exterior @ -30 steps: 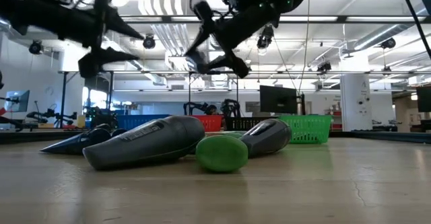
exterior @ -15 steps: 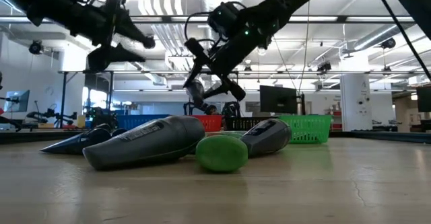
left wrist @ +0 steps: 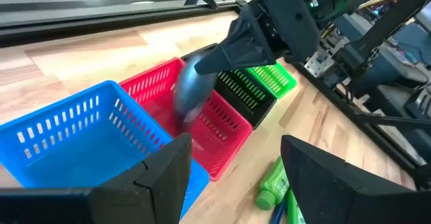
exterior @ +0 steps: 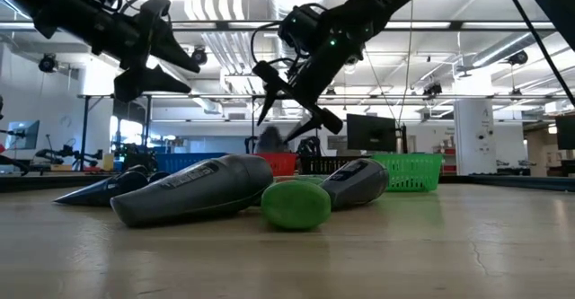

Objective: Pick & Place Travel size toiletries
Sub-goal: Put the gray deodorant into the red bin, then put the blue shave cream into the black bin

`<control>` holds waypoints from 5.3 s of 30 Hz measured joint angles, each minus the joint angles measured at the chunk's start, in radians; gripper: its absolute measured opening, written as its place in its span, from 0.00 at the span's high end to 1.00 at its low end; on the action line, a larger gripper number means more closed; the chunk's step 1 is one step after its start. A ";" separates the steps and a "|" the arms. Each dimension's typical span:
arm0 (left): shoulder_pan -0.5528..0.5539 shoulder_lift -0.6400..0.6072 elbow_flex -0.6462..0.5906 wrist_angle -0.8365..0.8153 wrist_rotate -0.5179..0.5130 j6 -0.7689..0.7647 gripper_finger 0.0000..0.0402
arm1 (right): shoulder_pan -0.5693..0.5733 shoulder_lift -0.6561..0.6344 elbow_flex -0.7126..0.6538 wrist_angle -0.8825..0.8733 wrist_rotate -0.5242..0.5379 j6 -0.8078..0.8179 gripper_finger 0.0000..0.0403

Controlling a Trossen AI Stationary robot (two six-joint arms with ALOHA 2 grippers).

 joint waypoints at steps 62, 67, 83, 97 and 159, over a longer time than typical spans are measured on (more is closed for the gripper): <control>-0.614 1.090 0.642 -0.486 -0.156 -0.513 0.28 | 0.217 -0.882 -0.624 -0.450 0.235 -0.700 0.15; -0.605 1.112 0.642 -0.484 -0.156 -0.481 0.35 | 0.217 -0.880 -0.639 -0.450 0.235 -0.700 0.13; -0.523 0.783 0.660 -0.603 -0.325 -0.555 0.50 | 0.216 -0.861 -0.640 -0.421 0.282 -0.646 0.24; 0.027 0.810 0.571 -0.276 -0.052 -0.404 0.48 | 0.216 -0.861 -0.640 -0.426 0.285 -0.515 0.19; -0.397 1.018 0.574 -0.683 0.090 1.123 0.51 | 0.269 -0.827 -0.640 -0.433 0.195 -0.580 0.21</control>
